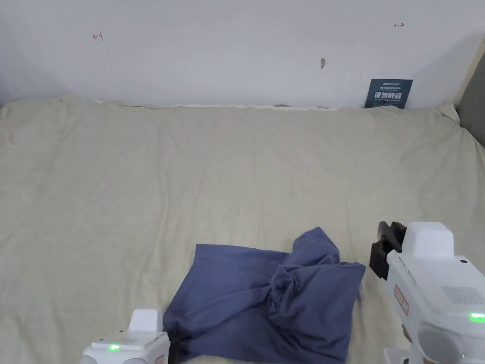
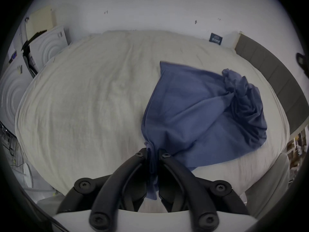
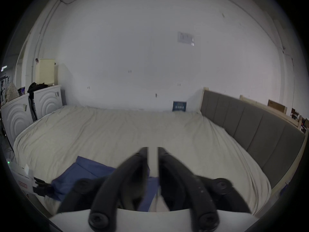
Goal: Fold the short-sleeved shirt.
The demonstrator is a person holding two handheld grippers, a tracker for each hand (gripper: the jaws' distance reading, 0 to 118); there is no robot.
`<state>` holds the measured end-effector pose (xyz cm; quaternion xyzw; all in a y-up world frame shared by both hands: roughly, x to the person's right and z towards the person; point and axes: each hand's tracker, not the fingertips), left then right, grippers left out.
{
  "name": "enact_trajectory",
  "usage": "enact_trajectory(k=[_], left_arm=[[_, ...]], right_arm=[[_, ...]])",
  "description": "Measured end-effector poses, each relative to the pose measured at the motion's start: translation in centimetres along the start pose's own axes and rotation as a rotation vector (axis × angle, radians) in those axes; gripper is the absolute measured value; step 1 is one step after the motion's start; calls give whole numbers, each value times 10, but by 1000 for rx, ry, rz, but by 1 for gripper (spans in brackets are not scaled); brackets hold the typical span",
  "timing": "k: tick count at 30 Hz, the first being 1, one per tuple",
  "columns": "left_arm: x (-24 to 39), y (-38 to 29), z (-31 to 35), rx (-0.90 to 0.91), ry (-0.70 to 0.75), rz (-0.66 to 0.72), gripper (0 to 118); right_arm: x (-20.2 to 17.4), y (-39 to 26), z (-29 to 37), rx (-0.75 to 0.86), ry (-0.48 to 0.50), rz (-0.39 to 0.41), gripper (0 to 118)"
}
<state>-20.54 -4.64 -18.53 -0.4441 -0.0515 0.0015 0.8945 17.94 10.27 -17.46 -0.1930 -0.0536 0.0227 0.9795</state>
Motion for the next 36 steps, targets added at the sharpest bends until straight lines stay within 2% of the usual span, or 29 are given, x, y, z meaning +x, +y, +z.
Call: enact_trajectory(k=[4, 5, 7, 11, 12, 14, 16, 18, 21, 25, 29, 33, 36], left_arm=[[-8, 16, 27, 94, -61, 58, 11], [-13, 22, 31, 115, -91, 66, 11], [-17, 30, 37, 124, -111, 76, 11], [-22, 42, 36, 126, -131, 94, 11], [-22, 44, 34, 124, -136, 98, 11], [-22, 48, 31, 119, -140, 101, 11], [-21, 49, 26, 111, -134, 90, 11], [-22, 49, 21, 104, -127, 83, 11], [-24, 48, 18, 94, -127, 95, 11], [-26, 48, 15, 79, -117, 120, 11], [-33, 64, 23, 112, -155, 192, 11], [-40, 109, 42, 228, -145, 188, 11], [-45, 157, 59, 321, -103, 140, 11]], right_arm=[[14, -9, -58, -179, 16, -38, 106], [17, -13, -75, -229, 22, -55, 115], [22, -22, -107, -305, 23, -74, 116], [27, -45, -166, -458, 24, -33, 114], [29, -52, -177, -489, 33, -45, 114], [30, -64, -196, -554, 54, -53, 101], [21, -70, -198, -612, 64, -60, 79], [20, -79, -203, -655, 86, -85, 65], [24, -86, -200, -656, 170, -155, 11], [19, -72, -179, -585, 129, -70, 7], [28, -35, -155, -470, 118, -21, 7], [42, 21, -132, -310, 89, 39, 7], [52, 71, -115, -202, 71, 40, 7]])
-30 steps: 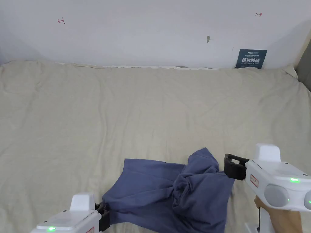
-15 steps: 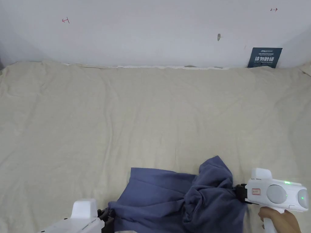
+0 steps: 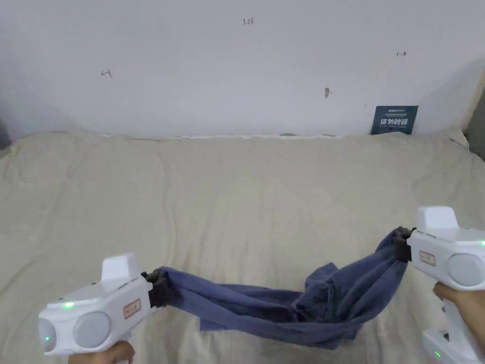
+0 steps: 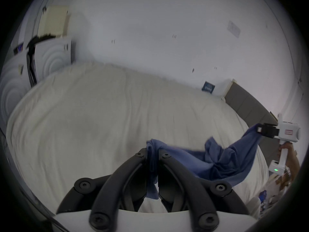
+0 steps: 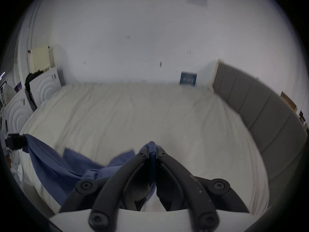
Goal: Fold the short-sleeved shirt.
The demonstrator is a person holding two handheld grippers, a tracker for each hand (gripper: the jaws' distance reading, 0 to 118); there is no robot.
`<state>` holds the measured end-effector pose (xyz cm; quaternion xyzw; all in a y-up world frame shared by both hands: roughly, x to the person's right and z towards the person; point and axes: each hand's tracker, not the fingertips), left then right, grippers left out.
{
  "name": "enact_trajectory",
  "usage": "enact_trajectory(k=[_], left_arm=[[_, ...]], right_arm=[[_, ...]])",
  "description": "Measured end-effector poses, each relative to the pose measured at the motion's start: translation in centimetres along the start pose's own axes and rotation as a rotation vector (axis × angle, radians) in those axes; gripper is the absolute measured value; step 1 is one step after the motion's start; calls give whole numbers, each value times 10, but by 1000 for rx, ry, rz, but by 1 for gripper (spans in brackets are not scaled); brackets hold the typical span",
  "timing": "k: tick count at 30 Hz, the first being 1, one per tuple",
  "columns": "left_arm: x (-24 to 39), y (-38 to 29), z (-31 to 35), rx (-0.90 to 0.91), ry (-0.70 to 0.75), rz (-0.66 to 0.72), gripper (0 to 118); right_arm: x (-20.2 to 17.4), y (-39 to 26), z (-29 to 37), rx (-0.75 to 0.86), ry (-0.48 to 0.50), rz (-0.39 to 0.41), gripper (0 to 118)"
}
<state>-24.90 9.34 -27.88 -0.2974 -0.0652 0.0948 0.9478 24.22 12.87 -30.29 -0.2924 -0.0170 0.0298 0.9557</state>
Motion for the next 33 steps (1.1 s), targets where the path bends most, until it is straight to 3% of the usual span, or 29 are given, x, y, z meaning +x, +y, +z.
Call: enact_trajectory(k=[8, 17, 25, 33], left_arm=[[16, 158, 6, 226, 96, -146, 11], [47, 295, 1, 378, 186, -128, 11], [56, 329, -48, 426, 280, -165, 11], [30, 287, -118, 366, 331, -226, 11]], right_arm=[[19, 123, 55, 251, -75, 7, 7], [16, 217, 53, 410, -137, 40, 7], [6, 242, 9, 421, -153, 29, 7], [-5, 203, -62, 339, -129, 3, 7]])
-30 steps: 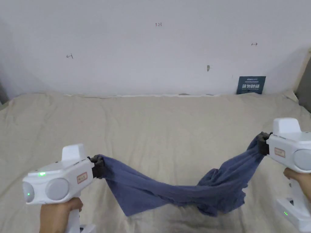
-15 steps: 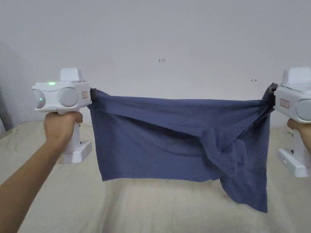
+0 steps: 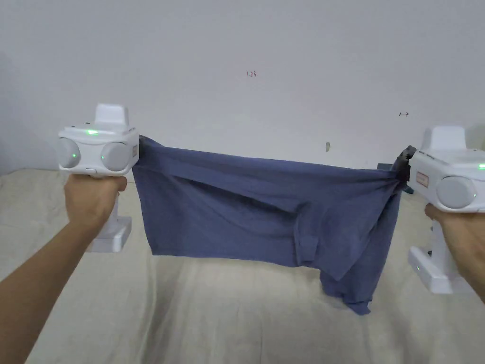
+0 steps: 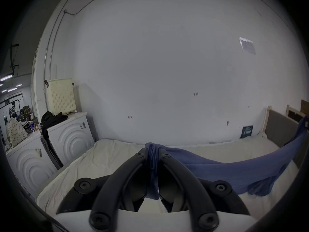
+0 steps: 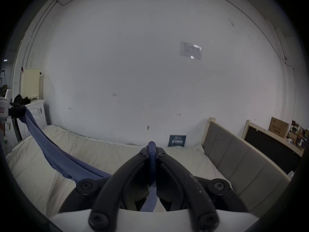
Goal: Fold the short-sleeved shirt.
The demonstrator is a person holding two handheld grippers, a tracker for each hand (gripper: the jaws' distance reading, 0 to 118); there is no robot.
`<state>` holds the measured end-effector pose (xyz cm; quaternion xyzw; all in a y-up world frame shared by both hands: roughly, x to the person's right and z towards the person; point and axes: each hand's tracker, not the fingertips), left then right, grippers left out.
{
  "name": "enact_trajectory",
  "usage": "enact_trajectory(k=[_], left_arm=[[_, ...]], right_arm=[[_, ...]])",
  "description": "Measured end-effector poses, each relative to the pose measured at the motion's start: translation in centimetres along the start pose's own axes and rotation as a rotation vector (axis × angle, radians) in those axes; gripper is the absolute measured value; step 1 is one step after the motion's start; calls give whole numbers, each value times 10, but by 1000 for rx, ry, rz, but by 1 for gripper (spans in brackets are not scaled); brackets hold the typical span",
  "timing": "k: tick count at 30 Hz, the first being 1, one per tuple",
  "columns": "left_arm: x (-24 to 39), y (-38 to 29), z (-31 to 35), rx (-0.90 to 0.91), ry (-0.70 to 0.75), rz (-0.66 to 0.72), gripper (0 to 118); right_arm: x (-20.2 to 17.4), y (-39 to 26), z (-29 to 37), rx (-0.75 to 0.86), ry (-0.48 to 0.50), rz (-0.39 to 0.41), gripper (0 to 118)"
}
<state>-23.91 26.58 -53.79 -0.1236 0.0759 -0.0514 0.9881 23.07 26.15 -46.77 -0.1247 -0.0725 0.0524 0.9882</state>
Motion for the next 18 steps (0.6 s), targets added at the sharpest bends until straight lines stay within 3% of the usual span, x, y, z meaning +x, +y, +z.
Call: enact_trajectory(k=[7, 12, 18], left_arm=[[1, -112, -12, -206, -18, -21, 11], [-10, -201, 0, -360, -17, -10, 11], [-36, -287, 66, -485, -30, 19, 11]], right_arm=[[-17, -98, -11, -160, 25, -59, 7], [-28, -169, 12, -271, 39, -54, 7], [-30, -248, 74, -380, 53, -23, 7]])
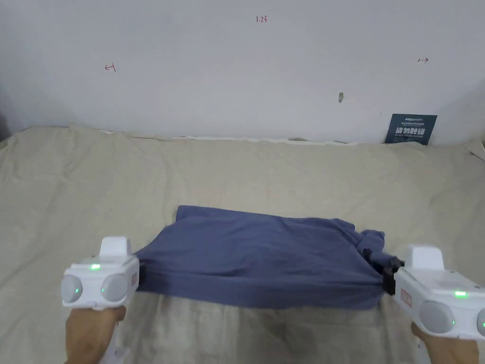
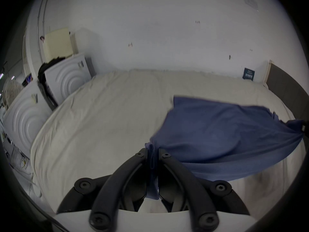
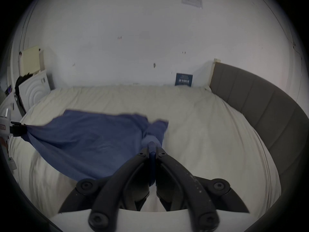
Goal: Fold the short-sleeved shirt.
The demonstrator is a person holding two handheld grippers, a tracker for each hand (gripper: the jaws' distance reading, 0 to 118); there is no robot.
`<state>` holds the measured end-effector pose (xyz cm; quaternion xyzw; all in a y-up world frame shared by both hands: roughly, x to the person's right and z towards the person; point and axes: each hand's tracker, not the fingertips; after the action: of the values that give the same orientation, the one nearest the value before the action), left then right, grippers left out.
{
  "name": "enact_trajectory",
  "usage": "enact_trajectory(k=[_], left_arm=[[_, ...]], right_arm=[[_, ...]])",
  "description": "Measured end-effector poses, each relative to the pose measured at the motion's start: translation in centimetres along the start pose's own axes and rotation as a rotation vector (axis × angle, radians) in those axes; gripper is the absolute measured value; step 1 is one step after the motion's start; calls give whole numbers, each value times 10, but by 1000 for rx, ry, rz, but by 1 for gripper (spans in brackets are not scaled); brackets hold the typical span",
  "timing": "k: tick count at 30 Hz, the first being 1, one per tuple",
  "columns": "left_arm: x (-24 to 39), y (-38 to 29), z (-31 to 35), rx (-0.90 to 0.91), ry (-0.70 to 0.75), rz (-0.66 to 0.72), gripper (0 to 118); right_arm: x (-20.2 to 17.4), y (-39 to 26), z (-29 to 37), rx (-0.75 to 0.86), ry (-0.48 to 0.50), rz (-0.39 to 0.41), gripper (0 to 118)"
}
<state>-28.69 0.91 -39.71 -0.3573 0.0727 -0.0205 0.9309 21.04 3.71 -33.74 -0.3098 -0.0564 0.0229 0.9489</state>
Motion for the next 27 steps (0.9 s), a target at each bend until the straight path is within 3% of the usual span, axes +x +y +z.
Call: enact_trajectory(k=[6, 14, 21, 24, 26, 27], left_arm=[[-25, -91, 53, -71, -28, 42, 11], [-52, -173, 114, -174, -46, 37, 11], [-63, -209, 122, -283, -30, 37, 11], [-63, -209, 123, -282, -31, 54, 11], [-62, -203, 124, -292, -28, 64, 21], [-61, -201, 126, -294, -25, 65, 34]], right_arm=[[0, -76, 56, -63, 9, -5, 8], [5, -149, 116, -162, 18, -78, 7], [4, -208, 124, -346, 19, -115, 8], [5, -220, 121, -346, 22, -130, 8], [6, -211, 121, -342, 21, -135, 10], [7, -207, 121, -345, 21, -141, 13]])
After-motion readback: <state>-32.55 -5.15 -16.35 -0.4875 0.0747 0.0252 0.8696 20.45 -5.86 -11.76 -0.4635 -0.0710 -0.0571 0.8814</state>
